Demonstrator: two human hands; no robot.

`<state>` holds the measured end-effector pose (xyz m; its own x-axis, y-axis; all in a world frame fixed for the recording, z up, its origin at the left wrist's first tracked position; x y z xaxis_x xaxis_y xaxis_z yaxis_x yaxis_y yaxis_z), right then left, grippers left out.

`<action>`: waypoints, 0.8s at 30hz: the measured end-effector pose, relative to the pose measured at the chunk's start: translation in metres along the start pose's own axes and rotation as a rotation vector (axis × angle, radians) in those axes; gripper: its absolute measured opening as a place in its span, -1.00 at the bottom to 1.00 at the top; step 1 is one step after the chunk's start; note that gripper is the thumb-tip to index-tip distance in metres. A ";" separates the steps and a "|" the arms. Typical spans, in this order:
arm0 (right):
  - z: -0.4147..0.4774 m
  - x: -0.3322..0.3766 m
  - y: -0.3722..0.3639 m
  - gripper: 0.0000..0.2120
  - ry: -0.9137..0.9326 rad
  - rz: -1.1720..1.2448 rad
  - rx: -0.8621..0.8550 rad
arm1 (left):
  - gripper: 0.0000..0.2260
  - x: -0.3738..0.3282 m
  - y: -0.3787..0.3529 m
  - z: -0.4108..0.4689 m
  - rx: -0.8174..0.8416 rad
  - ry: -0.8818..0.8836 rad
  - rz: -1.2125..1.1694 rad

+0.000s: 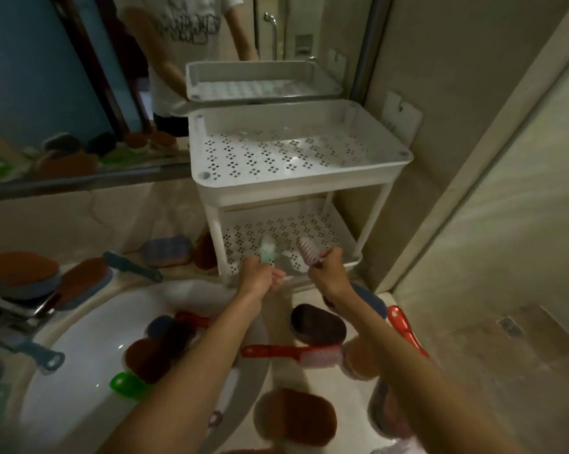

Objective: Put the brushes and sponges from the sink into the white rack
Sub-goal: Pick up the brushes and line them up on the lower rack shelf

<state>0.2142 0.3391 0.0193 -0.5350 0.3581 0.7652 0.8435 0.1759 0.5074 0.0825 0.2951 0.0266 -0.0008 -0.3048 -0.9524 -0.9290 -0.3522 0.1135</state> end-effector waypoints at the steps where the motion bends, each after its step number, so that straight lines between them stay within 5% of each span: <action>1: 0.013 0.001 -0.004 -0.80 0.000 0.005 0.007 | -0.57 0.003 -0.004 0.009 -0.010 0.039 -0.050; 6: 0.067 0.006 -0.022 -0.85 -0.010 -0.008 0.042 | -0.63 0.018 -0.016 0.052 -0.073 0.118 -0.020; 16: 0.116 0.001 -0.059 -0.91 0.089 -0.200 0.025 | -0.69 0.019 -0.006 0.079 0.128 -0.089 0.827; 24: 0.126 -0.001 -0.060 -0.73 0.180 -0.339 -0.021 | -0.68 0.030 -0.019 0.090 0.013 -0.161 0.993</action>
<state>0.1700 0.4435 -0.0621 -0.7850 0.1151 0.6088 0.6168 0.2376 0.7504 0.0667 0.3723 -0.0295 -0.8262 -0.3320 -0.4551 -0.4845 0.0065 0.8748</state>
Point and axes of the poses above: each hand's wrist, its own z-axis towards the middle knuckle, its own y-axis out of the back of the hand, x = y × z, the point moved 3 cm from there along z, towards the middle knuckle, and after that the axes turned 14 degrees about -y, right-handed, at the moved point
